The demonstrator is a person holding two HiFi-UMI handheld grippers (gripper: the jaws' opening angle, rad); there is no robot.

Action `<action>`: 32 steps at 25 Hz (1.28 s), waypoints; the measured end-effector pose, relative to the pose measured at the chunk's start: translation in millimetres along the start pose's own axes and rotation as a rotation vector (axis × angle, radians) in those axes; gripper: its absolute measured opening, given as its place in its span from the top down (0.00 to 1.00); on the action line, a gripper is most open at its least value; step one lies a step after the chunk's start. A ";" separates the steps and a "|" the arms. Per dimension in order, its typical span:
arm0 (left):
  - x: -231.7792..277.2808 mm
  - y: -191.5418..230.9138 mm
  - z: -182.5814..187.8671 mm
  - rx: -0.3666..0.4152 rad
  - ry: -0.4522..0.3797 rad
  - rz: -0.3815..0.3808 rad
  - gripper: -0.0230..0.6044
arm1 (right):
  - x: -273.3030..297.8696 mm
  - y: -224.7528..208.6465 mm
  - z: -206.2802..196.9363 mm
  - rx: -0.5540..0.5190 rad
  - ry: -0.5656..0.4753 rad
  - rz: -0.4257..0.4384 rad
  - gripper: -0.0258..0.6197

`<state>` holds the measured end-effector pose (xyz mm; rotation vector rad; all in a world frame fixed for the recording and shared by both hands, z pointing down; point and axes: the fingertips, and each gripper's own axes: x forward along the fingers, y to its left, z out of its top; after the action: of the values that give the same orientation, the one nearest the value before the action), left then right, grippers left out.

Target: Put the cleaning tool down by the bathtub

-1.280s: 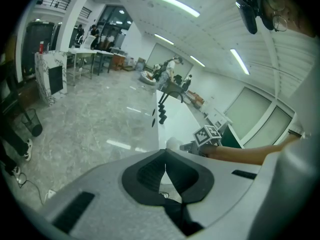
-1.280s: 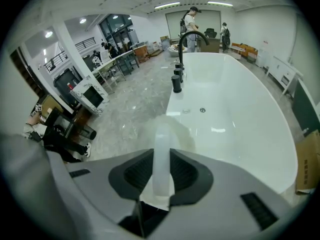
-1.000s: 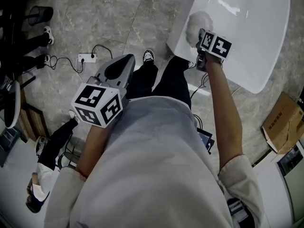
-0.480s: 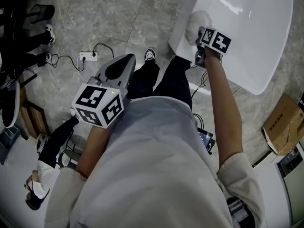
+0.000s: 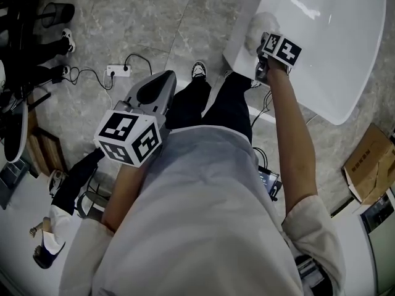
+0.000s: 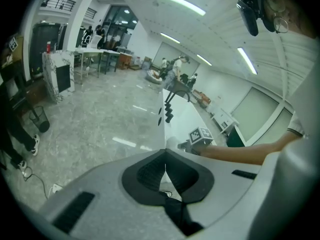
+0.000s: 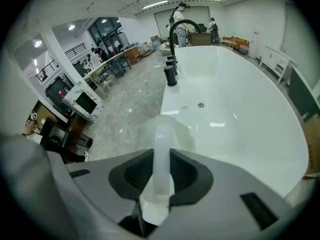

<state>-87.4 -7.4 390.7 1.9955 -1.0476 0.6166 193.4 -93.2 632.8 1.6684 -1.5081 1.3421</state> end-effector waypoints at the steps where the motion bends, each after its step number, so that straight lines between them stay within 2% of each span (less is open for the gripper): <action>1: -0.2 0.1 -0.7 0.000 0.001 0.000 0.95 | 1.2 0.0 -0.1 0.004 0.001 0.001 0.83; 20: -12.5 -7.5 -10.9 0.009 -0.004 0.002 0.95 | 8.3 -4.4 -0.2 0.037 -0.011 -0.006 0.83; 23: -14.7 -6.7 -12.2 0.009 -0.007 0.002 0.95 | 8.2 -1.6 -0.9 0.058 -0.011 0.015 0.83; 32: -15.1 -11.9 -15.8 0.020 -0.012 -0.020 0.95 | 4.1 -0.2 -4.5 0.078 -0.003 0.030 0.78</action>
<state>-86.5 16.6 384.2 2.0269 -1.0314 0.6079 191.7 -91.0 638.2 1.7023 -1.5055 1.4320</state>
